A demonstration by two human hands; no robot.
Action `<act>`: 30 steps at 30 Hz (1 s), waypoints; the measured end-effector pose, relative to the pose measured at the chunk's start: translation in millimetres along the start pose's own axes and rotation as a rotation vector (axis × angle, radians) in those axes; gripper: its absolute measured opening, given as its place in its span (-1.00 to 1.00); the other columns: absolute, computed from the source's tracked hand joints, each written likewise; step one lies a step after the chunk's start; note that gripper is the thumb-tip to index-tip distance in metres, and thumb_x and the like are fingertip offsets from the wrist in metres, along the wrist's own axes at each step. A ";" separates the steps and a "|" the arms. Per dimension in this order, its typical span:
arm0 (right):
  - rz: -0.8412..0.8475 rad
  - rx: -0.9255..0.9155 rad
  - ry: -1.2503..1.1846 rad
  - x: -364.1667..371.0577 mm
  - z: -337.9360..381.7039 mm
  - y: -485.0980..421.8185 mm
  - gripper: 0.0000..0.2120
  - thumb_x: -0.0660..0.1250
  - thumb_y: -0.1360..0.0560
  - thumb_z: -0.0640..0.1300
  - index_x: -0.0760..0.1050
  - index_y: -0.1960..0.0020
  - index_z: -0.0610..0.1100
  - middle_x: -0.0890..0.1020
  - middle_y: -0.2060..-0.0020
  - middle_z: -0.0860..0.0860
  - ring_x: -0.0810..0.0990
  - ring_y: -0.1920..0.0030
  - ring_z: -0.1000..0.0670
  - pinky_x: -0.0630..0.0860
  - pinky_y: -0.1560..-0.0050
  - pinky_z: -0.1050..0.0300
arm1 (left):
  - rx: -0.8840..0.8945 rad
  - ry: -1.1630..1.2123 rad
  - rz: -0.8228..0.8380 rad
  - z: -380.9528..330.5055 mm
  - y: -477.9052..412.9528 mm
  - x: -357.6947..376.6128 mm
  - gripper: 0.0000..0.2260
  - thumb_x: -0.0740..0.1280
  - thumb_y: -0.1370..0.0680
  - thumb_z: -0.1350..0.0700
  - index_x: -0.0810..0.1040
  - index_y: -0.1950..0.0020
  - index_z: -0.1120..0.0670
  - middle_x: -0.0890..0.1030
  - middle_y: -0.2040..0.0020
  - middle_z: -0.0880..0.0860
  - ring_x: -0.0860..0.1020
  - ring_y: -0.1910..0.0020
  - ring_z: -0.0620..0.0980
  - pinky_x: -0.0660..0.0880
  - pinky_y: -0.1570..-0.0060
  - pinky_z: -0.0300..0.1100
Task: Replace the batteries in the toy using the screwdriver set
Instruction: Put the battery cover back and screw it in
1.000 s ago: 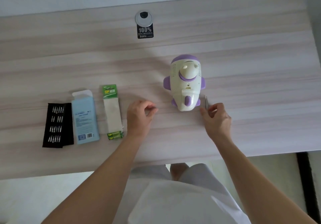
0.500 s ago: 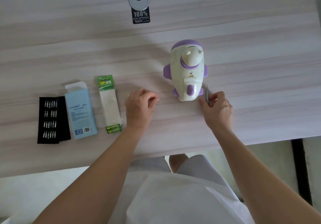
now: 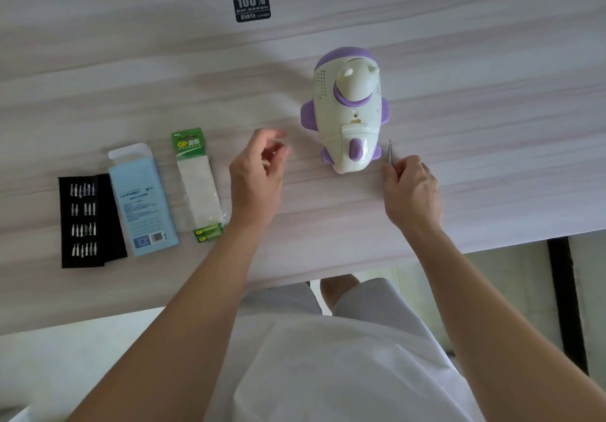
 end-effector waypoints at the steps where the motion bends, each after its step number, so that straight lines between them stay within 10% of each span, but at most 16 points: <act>1: -0.002 -0.009 -0.039 -1.0 -1.4 -0.7 -0.77 0.17 -0.66 0.01 0.43 -0.07 -0.17 0.55 -0.02 -0.12 0.46 0.01 -0.14 0.34 0.03 0.00 | -0.021 0.056 -0.012 -3.8 -1.6 -1.8 -0.89 0.34 -0.59 0.23 0.62 -0.08 0.16 0.67 0.13 -0.03 0.60 0.19 -0.14 0.53 0.14 -0.27; 10: -0.013 -0.132 -0.414 -20.3 21.2 -4.0 -0.85 0.19 -0.65 -0.05 0.41 0.01 -0.13 0.61 0.28 -0.04 0.55 0.25 -0.03 0.40 0.16 0.08 | -0.089 0.352 -0.059 -59.9 -6.5 -11.9 -0.89 0.33 -0.63 0.20 0.59 0.01 0.00 0.69 0.12 -0.03 0.59 0.23 -0.16 0.50 0.25 -0.24; 30: 0.181 -0.218 -0.728 -30.9 48.0 -28.5 -0.87 0.22 -0.65 -0.14 0.46 0.03 -0.17 0.60 0.32 -0.03 0.56 0.38 0.06 0.52 0.42 0.22 | -0.030 0.175 -0.134 -99.6 1.1 8.3 -0.85 0.30 -0.63 0.21 0.51 0.02 -0.05 0.65 0.09 -0.08 0.58 0.14 -0.11 0.47 0.14 -0.21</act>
Point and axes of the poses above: each hand's wrist, its own y-axis away from the middle knuckle, its own x-axis out of the palm, z = x × y, the point moved 7 cm from there along -y, towards the middle knuckle
